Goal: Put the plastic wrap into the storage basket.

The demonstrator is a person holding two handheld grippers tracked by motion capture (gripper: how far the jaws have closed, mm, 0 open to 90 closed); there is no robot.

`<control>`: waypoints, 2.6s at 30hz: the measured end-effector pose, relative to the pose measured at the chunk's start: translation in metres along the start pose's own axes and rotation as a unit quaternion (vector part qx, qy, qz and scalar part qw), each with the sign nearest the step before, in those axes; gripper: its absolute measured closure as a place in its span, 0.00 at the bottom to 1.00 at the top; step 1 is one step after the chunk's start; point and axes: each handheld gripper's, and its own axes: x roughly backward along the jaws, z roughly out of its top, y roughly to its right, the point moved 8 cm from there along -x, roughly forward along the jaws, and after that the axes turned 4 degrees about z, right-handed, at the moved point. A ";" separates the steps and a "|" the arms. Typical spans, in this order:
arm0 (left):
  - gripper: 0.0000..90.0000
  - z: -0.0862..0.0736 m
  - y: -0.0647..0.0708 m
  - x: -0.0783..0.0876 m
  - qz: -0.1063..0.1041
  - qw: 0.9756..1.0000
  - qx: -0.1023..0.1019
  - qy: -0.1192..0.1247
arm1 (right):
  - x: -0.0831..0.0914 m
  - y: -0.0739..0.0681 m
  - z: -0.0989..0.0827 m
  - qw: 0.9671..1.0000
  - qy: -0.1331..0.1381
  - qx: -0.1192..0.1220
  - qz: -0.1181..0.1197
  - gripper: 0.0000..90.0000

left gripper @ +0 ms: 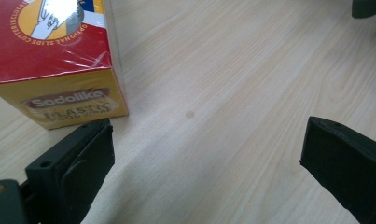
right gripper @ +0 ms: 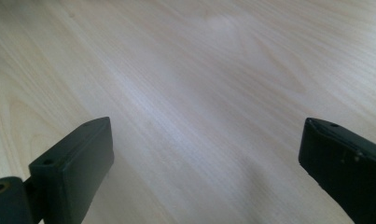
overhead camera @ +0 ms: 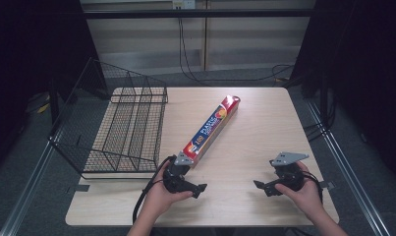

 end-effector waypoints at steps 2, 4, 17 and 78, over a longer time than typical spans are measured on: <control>0.03 0.002 0.000 -0.001 -0.005 1.000 0.008 -0.003 | 0.000 0.003 0.000 1.000 -0.001 -0.002 -0.004 0.04; 0.03 0.002 -0.002 -0.001 -0.002 1.000 0.013 -0.011 | 0.000 0.005 0.000 1.000 0.000 -0.004 -0.005 0.04; 0.03 0.017 -0.006 0.001 -0.005 1.000 0.017 -0.014 | 0.010 0.004 -0.015 1.000 -0.010 -0.017 -0.007 0.05; 0.09 0.113 -0.059 -0.031 0.027 0.997 0.052 -0.043 | 0.022 0.014 -0.023 0.999 0.001 -0.034 -0.028 0.07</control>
